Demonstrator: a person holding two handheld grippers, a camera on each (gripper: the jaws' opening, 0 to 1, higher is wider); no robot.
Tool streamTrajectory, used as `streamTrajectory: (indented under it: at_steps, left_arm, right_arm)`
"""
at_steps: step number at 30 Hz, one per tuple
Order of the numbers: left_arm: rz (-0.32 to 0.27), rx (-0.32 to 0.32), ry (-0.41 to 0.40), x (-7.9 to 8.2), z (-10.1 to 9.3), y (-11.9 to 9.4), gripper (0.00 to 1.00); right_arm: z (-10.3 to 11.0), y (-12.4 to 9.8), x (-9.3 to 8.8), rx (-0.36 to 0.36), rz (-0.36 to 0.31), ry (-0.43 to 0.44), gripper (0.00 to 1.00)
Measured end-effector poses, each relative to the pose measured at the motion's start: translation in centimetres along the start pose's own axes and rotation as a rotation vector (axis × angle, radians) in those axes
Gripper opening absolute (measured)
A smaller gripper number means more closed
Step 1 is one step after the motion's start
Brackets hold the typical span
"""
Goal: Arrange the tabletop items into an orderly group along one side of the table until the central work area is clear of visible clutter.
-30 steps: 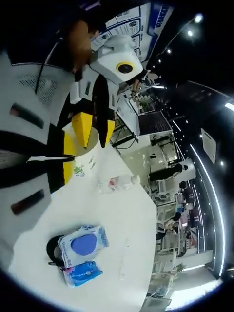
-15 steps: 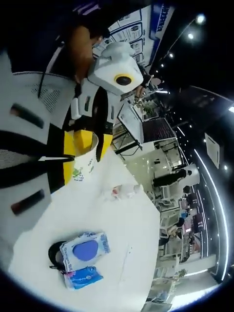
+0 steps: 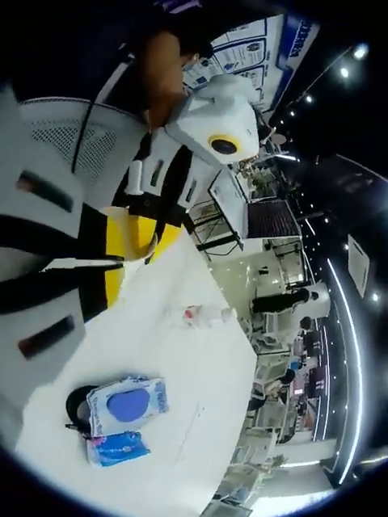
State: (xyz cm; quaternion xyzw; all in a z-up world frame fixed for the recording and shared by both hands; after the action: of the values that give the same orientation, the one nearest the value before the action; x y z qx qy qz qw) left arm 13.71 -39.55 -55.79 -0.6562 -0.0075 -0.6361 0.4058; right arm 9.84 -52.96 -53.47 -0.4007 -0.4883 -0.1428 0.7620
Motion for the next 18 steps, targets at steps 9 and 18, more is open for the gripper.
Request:
streamTrajectory:
  at_steps: [9,18]
  left_arm:
    - [0.102,-0.034,-0.151,-1.7,2.2,2.2,0.02]
    - [0.174,-0.062,-0.244,-2.1,5.3,5.7,0.02]
  right_arm:
    - [-0.5,-1.5,1.2,-0.052,-0.129,-0.066,0.46]
    - [-2.2,-4.2,0.3,-0.132,-0.216,-0.015,0.72]
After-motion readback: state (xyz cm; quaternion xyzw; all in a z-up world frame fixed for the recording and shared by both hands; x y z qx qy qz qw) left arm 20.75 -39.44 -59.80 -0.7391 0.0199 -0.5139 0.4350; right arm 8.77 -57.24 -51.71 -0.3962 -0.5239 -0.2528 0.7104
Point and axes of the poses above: the point that each gripper's makers call its tool centre point, and the gripper's own axes: y roughly forward along the fingers, z roughly to its left, x roughly out of its top, the point moved 8 cm from there along -y, roughly backward along the fingers, and after that the axes turned 3 degrees about y, right-handed, at the moved point
